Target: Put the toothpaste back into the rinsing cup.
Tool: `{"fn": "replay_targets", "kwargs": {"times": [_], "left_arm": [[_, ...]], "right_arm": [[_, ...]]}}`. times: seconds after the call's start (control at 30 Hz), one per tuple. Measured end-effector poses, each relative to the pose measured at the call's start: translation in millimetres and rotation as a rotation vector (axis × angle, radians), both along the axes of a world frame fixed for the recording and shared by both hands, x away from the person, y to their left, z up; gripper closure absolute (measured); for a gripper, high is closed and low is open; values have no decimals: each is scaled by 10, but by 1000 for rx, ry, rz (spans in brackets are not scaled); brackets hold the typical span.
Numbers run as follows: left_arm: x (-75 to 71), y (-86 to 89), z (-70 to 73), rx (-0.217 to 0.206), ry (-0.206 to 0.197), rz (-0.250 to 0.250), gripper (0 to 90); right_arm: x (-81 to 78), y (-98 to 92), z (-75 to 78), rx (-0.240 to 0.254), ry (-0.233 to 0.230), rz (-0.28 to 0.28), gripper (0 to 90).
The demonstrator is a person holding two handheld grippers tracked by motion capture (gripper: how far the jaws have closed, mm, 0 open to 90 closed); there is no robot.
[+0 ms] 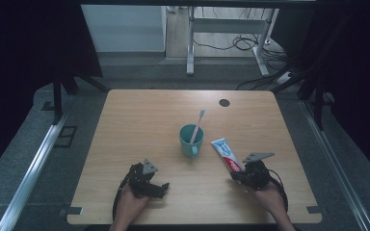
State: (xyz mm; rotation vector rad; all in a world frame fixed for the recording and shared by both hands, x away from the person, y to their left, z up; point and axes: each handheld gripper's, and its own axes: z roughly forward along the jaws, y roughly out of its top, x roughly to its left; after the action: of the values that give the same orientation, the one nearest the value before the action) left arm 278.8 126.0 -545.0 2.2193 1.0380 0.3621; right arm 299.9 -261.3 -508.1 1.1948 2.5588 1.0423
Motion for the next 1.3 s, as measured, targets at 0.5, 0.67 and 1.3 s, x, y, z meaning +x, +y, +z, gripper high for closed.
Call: {"fn": "replay_targets", "kwargs": {"times": [0.5, 0.67, 1.3], "left_arm": [[-1, -2, 0, -1, 1, 3, 0], [-1, -2, 0, -1, 1, 3, 0], [-1, 0, 4, 4, 4, 1, 0]], "right_arm": [[-2, -73, 91, -14, -4, 2, 850], [5, -104, 169, -33, -7, -5, 817], [313, -53, 250, -159, 124, -40, 454]]}}
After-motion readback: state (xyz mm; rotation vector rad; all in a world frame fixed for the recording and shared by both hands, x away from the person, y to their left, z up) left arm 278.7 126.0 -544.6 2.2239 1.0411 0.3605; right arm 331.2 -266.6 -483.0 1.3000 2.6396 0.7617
